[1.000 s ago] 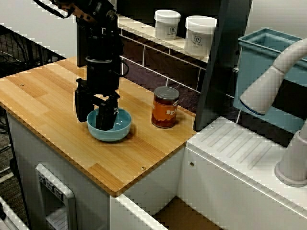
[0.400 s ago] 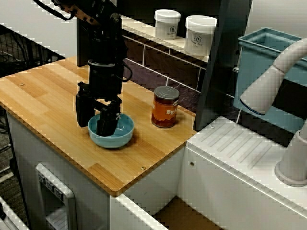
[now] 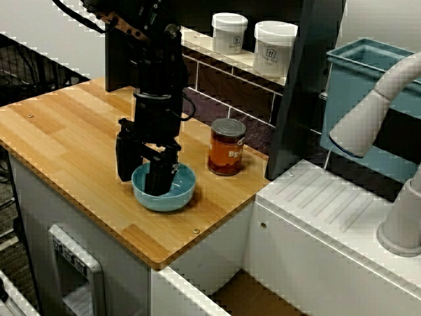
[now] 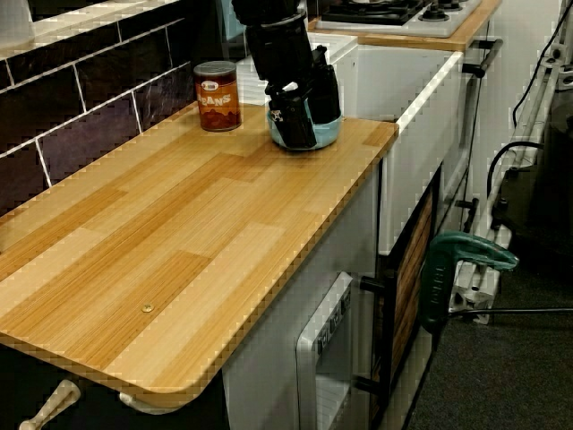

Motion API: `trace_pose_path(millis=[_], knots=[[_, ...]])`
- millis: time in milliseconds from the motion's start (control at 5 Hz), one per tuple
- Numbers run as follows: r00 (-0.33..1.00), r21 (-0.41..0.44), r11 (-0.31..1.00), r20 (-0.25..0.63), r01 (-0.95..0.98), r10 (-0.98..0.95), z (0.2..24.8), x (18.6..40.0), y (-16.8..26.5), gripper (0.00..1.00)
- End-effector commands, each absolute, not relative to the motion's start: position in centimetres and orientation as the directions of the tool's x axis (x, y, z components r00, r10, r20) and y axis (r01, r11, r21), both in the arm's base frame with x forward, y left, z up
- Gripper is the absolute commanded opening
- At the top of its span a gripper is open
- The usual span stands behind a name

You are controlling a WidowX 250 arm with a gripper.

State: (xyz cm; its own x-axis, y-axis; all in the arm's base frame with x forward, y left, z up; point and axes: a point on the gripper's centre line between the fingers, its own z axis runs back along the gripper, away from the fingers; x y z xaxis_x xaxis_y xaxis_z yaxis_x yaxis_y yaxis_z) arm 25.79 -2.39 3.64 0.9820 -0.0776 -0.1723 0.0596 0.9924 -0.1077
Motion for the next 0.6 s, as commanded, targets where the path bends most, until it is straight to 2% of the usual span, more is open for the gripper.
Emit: trace_pose_path(millis=[0, 400], knots=[[0.982, -0.105, 0.991, -0.158, 0.083, -0.099, 4.1, 26.7, -4.7, 1.0], [0.969, -0.099, 0.985, -0.193, 0.139, -0.156, 4.1, 25.4, -8.3, 1.0]])
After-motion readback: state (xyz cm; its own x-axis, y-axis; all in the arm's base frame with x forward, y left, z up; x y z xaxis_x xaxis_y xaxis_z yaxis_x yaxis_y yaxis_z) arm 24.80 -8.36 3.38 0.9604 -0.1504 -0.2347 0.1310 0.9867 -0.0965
